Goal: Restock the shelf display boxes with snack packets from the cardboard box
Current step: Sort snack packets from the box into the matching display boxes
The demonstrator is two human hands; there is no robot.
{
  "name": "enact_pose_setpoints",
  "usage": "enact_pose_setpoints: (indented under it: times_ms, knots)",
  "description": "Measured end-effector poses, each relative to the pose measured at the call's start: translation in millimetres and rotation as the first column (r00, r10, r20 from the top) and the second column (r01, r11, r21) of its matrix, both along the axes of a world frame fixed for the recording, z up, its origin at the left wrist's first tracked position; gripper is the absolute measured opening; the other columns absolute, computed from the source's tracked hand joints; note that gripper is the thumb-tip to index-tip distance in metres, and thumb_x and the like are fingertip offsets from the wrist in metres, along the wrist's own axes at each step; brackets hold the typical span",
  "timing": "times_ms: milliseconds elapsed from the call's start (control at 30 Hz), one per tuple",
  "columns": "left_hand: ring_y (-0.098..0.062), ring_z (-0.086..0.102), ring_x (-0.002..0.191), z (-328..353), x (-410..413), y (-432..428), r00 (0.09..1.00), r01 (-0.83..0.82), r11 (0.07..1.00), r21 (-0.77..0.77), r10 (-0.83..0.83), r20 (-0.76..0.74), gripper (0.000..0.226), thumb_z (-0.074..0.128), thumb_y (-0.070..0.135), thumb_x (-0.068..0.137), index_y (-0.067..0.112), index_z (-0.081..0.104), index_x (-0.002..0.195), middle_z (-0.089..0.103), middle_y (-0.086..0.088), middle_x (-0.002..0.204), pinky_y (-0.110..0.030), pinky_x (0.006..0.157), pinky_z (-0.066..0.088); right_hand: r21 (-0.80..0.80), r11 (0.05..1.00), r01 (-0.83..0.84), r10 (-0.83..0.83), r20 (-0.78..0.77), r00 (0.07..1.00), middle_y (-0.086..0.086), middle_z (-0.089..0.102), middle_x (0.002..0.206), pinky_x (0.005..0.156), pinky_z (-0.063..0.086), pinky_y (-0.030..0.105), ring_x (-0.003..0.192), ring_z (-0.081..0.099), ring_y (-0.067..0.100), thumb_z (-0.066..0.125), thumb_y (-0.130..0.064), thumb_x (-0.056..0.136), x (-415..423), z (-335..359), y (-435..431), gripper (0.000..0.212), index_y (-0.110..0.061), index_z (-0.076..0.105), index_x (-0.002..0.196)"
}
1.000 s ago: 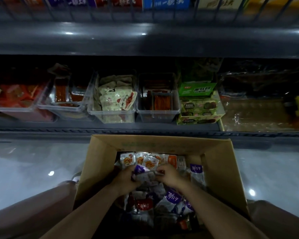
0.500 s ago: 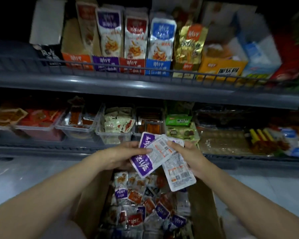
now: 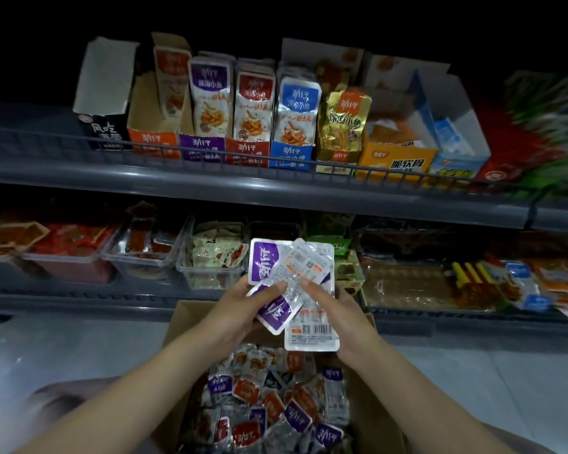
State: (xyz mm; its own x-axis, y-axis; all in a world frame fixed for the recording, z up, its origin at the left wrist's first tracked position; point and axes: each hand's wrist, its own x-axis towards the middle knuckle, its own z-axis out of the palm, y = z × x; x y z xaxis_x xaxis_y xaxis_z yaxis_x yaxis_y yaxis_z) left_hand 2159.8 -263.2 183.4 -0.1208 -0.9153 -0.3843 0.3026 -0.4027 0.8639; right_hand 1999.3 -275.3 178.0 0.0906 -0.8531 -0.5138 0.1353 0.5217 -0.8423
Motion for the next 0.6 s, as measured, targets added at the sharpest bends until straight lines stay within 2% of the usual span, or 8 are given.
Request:
enact_pose_setpoints:
  times_ms: [33,100,200,267,333,400,467,600]
  knots:
    - [-0.023,0.070,0.095,0,0,-2,1.000,-0.025,1.000,-0.013,0.025,0.002,0.035,0.069,0.017,0.083,0.014,0.061,0.117,0.072,-0.007,0.109,-0.040,0.084,0.057,-0.022,0.999,-0.031,0.031,-0.036,0.999,0.003,0.058,0.133,0.099,0.047,0.053,0.119,0.058,0.027,0.088,-0.066,0.037,-1,-2,0,0.120,-0.028,0.041,0.140]
    - [-0.023,0.070,0.097,-1,1,-5,0.999,-0.051,0.998,-0.035,0.051,0.017,0.040,0.070,0.021,0.080,0.016,0.059,0.119,0.072,-0.005,0.109,-0.042,0.085,0.056,-0.088,0.991,-0.102,0.091,-0.118,0.989,0.001,0.068,0.119,0.095,0.051,0.046,0.107,0.066,0.021,0.088,-0.051,0.056,-2,7,2,0.087,-0.022,0.051,0.129]
    - [-0.021,0.070,0.091,3,5,-13,0.993,-0.117,0.992,-0.049,0.118,0.018,0.032,0.066,0.020,0.085,0.015,0.059,0.116,0.072,-0.005,0.105,-0.033,0.073,0.058,-0.212,0.965,-0.153,0.110,-0.199,0.974,-0.001,0.075,0.094,0.070,0.058,0.027,0.083,0.072,0.013,0.077,-0.014,0.077,-15,15,-3,0.038,-0.016,0.060,0.110]
    - [-0.016,0.070,0.082,10,12,-22,0.980,-0.192,0.978,-0.084,0.196,0.043,0.020,0.063,0.018,0.089,0.015,0.061,0.108,0.072,-0.006,0.101,-0.029,0.066,0.059,-0.311,0.943,-0.119,0.032,-0.272,0.962,-0.001,0.074,0.093,0.063,0.054,0.022,0.078,0.072,0.011,0.072,-0.013,0.082,-26,23,-10,0.025,-0.018,0.062,0.104]
    - [-0.012,0.069,0.077,17,22,-29,0.969,-0.209,0.970,-0.123,0.223,0.109,0.015,0.064,0.017,0.088,0.018,0.062,0.103,0.071,-0.004,0.100,-0.028,0.064,0.059,-0.395,0.917,-0.055,-0.066,-0.287,0.956,0.001,0.074,0.096,0.066,0.053,0.025,0.079,0.071,0.011,0.068,-0.016,0.086,-38,32,-18,0.016,-0.021,0.064,0.101]
    - [-0.011,0.069,0.079,22,30,-32,0.956,-0.102,0.985,-0.140,0.136,0.261,0.018,0.069,0.018,0.085,0.019,0.063,0.102,0.072,-0.002,0.099,-0.025,0.064,0.057,-0.447,0.894,-0.041,-0.096,-0.281,0.955,-0.001,0.074,0.095,0.069,0.056,0.027,0.081,0.071,0.011,0.064,-0.021,0.089,-47,40,-23,0.012,-0.025,0.065,0.101]
    - [-0.007,0.070,0.074,24,33,-29,0.913,0.082,0.989,-0.122,-0.025,0.406,0.018,0.073,0.017,0.081,0.020,0.064,0.096,0.073,0.002,0.092,-0.019,0.059,0.054,-0.463,0.881,-0.101,-0.031,-0.268,0.963,-0.001,0.075,0.092,0.067,0.056,0.024,0.080,0.071,0.012,0.061,-0.022,0.090,-50,46,-26,0.012,-0.024,0.065,0.101]
    - [-0.007,0.072,0.075,23,24,-20,0.832,0.353,0.935,-0.048,-0.290,0.474,0.017,0.077,0.017,0.076,0.021,0.067,0.090,0.075,0.008,0.081,-0.017,0.061,0.054,-0.408,0.841,-0.357,0.235,-0.320,0.918,0.005,0.069,0.103,0.066,0.055,0.021,0.084,0.071,0.015,0.060,-0.018,0.091,-40,43,-20,0.014,-0.019,0.064,0.104]
